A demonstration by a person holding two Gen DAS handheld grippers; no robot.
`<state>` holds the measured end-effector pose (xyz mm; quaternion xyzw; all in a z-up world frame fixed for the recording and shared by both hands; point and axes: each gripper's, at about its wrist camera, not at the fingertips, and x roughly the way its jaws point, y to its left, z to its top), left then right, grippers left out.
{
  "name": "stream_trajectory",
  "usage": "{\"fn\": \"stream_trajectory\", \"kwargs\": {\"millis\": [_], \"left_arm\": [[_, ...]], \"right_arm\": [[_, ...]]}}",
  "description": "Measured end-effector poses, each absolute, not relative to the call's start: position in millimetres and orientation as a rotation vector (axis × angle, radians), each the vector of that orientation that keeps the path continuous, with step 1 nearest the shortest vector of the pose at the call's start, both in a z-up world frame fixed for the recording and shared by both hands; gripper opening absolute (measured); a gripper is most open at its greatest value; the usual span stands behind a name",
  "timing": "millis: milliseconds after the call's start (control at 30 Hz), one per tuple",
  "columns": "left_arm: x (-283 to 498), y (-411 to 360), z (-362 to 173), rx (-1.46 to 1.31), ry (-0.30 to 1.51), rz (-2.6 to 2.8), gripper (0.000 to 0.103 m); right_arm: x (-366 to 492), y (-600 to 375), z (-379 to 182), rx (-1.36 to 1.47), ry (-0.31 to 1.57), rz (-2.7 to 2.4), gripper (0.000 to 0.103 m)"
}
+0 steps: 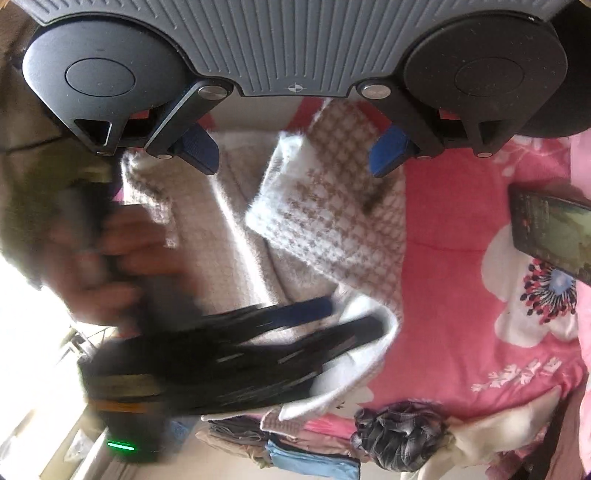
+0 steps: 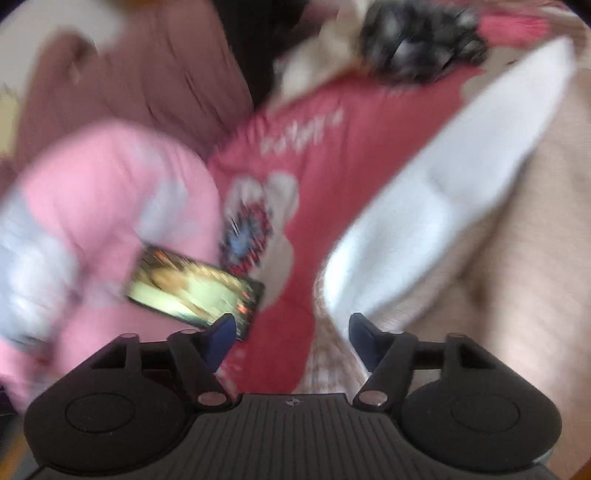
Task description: Fold clothes
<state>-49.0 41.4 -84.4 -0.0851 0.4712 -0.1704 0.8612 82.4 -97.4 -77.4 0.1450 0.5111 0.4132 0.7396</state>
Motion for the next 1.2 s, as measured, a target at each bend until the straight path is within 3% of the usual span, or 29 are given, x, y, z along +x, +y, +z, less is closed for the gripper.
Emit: {"fn": "stream_trajectory", "kwargs": {"millis": [267,367,567,733,833,900,1000,1033,1133,1200], "left_arm": [[-50.3,21.3,-64.1,-0.138,0.912,-0.368,0.089],[-46.2,10.0,-58.7,-0.121,0.871,-0.394,0.089],[-19.9,-16.6,-70.1,-0.170,0.867,-0.408,0.089],[5.5,-11.9,-94.6,-0.144,0.916,-0.271,0.089],[16.9,-2.1,-108.2,-0.142,0.939,-0.191,0.089],[20.1,7.2,-114.1,-0.153,0.954,-0.147,0.089],[22.4,16.4,-120.7,-0.180,0.974,-0.107,0.089],[22.5,18.2,-122.2,-0.190,0.977,-0.106,0.089],[22.3,18.7,-125.5,-0.183,0.975,-0.116,0.089],[21.4,19.3,-128.7,-0.183,0.973,-0.125,0.089]], "right_arm": [[50.9,-265.8,-32.9,0.703,0.881,0.761,0.071],[30.8,-321.0,-23.9,0.671,0.818,0.578,0.071],[1.4,-372.4,-35.9,0.532,0.865,0.202,0.072],[-15.8,-353.5,-39.2,0.476,0.889,0.264,0.073],[-25.5,-309.5,-41.5,0.315,0.915,0.354,0.081],[-28.3,-269.0,-52.2,0.152,0.948,0.418,0.093],[-32.1,-230.5,-73.4,-0.066,0.984,0.420,0.094],[-34.1,-221.7,-80.2,-0.129,0.986,0.400,0.093],[-34.4,-224.0,-87.8,-0.181,0.986,0.351,0.074],[-33.7,-233.0,-87.6,-0.175,0.983,0.317,0.041]]}}
